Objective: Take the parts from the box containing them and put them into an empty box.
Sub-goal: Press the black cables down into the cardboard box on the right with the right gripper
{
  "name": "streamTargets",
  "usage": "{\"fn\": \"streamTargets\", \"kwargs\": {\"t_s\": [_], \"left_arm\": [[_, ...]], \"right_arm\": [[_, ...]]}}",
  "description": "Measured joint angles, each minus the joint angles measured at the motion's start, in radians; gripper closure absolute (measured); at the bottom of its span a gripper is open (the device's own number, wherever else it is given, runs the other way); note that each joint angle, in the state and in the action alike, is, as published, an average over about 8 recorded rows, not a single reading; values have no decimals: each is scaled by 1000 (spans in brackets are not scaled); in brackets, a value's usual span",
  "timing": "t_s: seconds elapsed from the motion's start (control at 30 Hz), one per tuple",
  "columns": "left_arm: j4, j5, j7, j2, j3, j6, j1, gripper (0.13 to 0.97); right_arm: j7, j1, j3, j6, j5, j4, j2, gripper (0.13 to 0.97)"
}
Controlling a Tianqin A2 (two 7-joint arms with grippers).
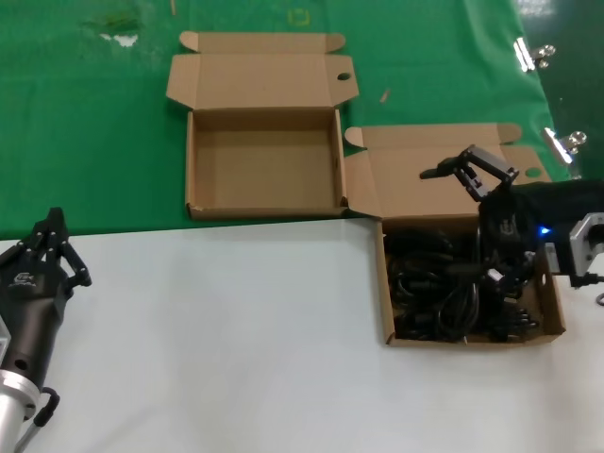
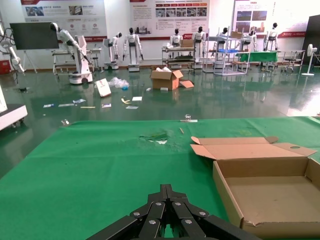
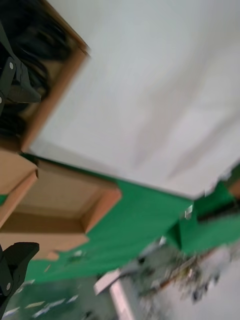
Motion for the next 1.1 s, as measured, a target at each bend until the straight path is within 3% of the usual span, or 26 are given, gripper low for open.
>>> {"fn": "streamTargets", "kwargs": {"t_s": [0.53,0.8,1.1], "left_arm": [[0,0,0,0,0,0,0,957],[0,0,0,0,0,0,0,957],[0,0,0,0,0,0,0,957]], "right_arm": [[-472,311,-179,-201,-168,-352,-69,129],[-586,387,-222,-215,-224,-489,-103,129],[-618,376,-228,-201,-239,-510,-104,142]]}}
